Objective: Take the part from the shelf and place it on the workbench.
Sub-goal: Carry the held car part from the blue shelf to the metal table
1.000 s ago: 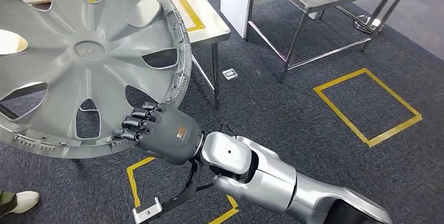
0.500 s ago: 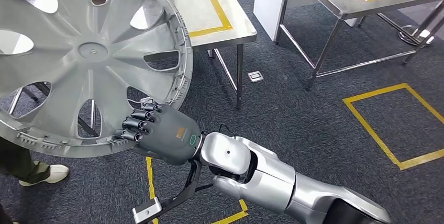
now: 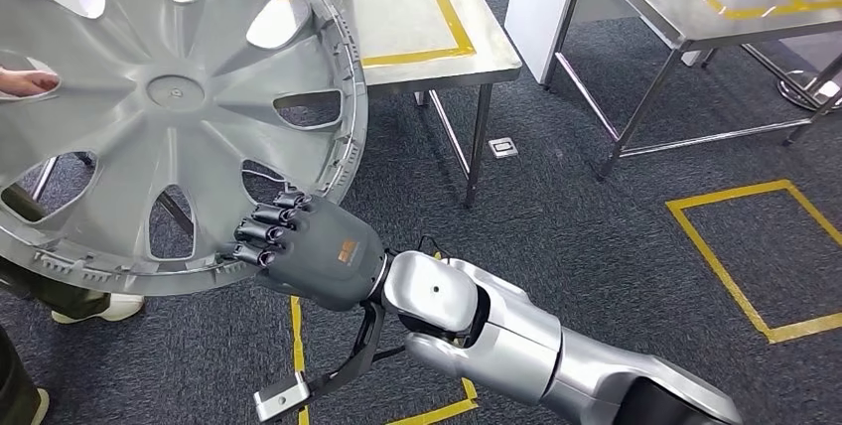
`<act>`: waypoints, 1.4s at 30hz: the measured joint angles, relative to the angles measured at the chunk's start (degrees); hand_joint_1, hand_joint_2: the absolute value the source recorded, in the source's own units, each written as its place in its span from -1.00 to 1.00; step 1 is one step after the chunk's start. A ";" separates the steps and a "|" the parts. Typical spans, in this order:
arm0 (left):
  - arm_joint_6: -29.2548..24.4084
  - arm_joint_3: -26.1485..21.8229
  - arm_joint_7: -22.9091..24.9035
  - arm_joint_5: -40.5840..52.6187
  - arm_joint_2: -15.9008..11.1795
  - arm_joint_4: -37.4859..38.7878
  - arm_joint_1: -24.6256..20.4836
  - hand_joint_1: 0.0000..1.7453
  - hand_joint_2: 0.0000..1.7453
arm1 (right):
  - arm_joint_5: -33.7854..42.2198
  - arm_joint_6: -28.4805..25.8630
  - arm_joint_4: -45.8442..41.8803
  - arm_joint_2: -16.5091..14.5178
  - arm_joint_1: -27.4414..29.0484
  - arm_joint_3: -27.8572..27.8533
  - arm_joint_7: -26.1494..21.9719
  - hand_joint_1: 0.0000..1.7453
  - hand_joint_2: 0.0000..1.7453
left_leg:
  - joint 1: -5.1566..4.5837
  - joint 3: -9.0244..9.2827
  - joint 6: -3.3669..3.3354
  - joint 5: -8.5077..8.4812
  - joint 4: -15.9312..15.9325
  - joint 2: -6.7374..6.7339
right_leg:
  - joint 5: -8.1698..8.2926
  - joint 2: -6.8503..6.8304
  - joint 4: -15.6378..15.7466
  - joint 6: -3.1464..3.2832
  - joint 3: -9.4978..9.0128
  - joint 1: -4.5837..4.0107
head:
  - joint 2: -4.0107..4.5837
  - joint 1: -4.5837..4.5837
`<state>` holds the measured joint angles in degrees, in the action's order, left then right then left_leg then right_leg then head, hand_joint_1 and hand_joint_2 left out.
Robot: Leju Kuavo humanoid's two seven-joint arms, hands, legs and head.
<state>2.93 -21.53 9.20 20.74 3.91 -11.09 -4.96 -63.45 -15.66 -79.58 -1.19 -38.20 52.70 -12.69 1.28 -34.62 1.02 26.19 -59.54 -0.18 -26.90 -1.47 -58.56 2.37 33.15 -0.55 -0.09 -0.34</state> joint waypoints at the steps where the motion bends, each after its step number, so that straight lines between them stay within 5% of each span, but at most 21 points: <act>1: 0.00 0.00 -0.01 0.00 0.00 0.00 -0.01 -1.00 1.00 | -0.03 -0.05 0.01 0.01 -0.06 0.00 0.01 1.00 1.00 | -0.04 -0.05 -0.11 -0.03 0.00 -0.02 | 0.10 0.00 0.10 -0.17 0.01 0.03 | 0.00 0.02; 7: 0.00 0.00 -0.02 0.05 -0.10 -0.01 -0.01 -1.00 1.00 | -0.33 -0.46 0.13 -0.02 -0.17 0.00 0.08 1.00 1.00 | -0.58 -0.53 -0.85 -0.06 -0.35 -0.09 | 0.61 -0.05 0.58 -2.84 0.12 0.57 | 0.00 0.02; 11: 0.00 -0.01 -0.01 0.16 -0.16 -0.02 -0.05 -1.00 1.00 | -0.36 -0.49 0.13 -0.01 -0.39 0.00 0.13 1.00 1.00 | -0.27 -0.28 -1.58 -0.31 0.35 -0.03 | -0.13 0.08 -0.21 -3.76 0.40 0.75 | 0.00 0.07; 15: 0.00 -0.01 -0.02 0.44 -0.10 -0.03 -0.22 -1.00 1.00 | -0.51 -0.52 0.20 0.19 -0.53 0.00 0.29 1.00 1.00 | 0.12 -0.05 -1.98 -0.51 0.82 0.03 | -6.28 1.16 -12.72 -4.04 6.45 1.07 | 0.00 0.36; 17: 0.00 -0.01 -0.01 0.66 -0.10 -0.03 -0.22 -1.00 1.00 | -0.58 -0.54 0.33 0.30 -0.29 0.00 0.38 1.00 1.00 | 0.23 -0.01 -1.69 -0.34 0.69 0.25 | -6.51 1.20 -16.04 -4.21 8.37 1.40 | 0.00 0.34; 21: 0.00 -0.01 0.02 0.85 -0.04 -0.03 -0.23 -1.00 1.00 | -0.61 -0.55 0.45 0.35 -0.14 0.01 0.87 1.00 1.00 | 0.66 0.28 -0.12 0.50 0.03 0.73 | -0.26 1.39 -3.56 -4.25 2.53 1.88 | 0.00 0.49; 27: -0.02 -0.01 0.09 0.87 -0.01 -0.10 -0.30 -1.00 1.00 | -0.97 -0.70 0.43 0.38 -0.03 0.00 1.15 1.00 1.00 | 0.93 0.17 2.26 1.47 -1.00 0.66 | -0.51 1.65 -0.45 -1.61 0.39 1.54 | 0.00 0.45; 30: -0.02 -0.01 -0.09 0.85 0.03 -0.10 -0.25 -1.00 1.00 | -1.50 -0.70 0.42 0.27 0.27 0.00 1.34 1.00 1.00 | 0.74 -5.53 2.40 4.80 -11.14 0.43 | -1.56 1.49 -0.23 -0.50 -1.08 1.33 | 0.00 0.31; 32: -0.02 -0.01 -0.01 0.83 0.01 -0.09 -0.12 -1.00 1.00 | -1.90 -0.61 0.42 0.26 0.65 0.00 1.37 1.00 1.00 | 0.55 -9.10 2.30 4.62 -15.52 0.44 | -2.56 1.55 -0.24 -0.27 -2.19 1.06 | 0.00 0.32; 33: -0.02 -0.01 0.13 0.83 0.00 -0.08 -0.08 -1.00 1.00 | -2.09 -0.54 0.42 0.25 0.78 0.00 1.40 1.00 1.00 | 0.46 -9.29 2.13 2.77 -14.48 0.43 | -3.15 1.60 -0.24 -0.29 -2.96 0.99 | 0.00 0.31; 36: -0.02 -0.02 0.25 0.83 -0.02 -0.05 -0.05 -1.00 1.00 | -2.39 -0.36 0.40 0.23 0.91 -0.02 1.69 1.00 1.00 | -0.03 -5.66 1.29 -3.94 -4.51 0.19 | -5.19 1.62 -0.20 -0.89 -5.23 0.84 | 0.00 0.29; 40: 0.10 -0.02 -0.87 0.83 -0.01 -0.01 -0.32 -1.00 1.00 | -2.49 -0.22 0.12 0.19 0.98 -0.21 2.02 1.00 1.00 | -0.44 -3.17 -0.31 -2.35 -0.33 0.04 | -5.76 1.57 -0.34 -2.29 -5.99 0.52 | 0.00 0.31; 42: 0.14 -0.02 -0.70 0.83 0.02 -0.01 -0.25 -1.00 1.00 | -2.48 -0.18 -0.05 0.16 0.97 -0.27 1.99 1.00 1.00 | -0.19 -2.15 -1.02 -1.66 0.14 0.20 | -4.98 1.58 -3.50 -2.90 -4.50 0.57 | 0.00 0.47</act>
<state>3.07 -21.55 8.50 21.57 3.93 -11.10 -5.21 -65.93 -15.83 -79.63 -1.02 -37.23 52.42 -10.70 1.09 -36.77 0.00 24.53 -59.40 0.03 -31.88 0.11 -62.06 -0.53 28.66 0.02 -0.09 0.13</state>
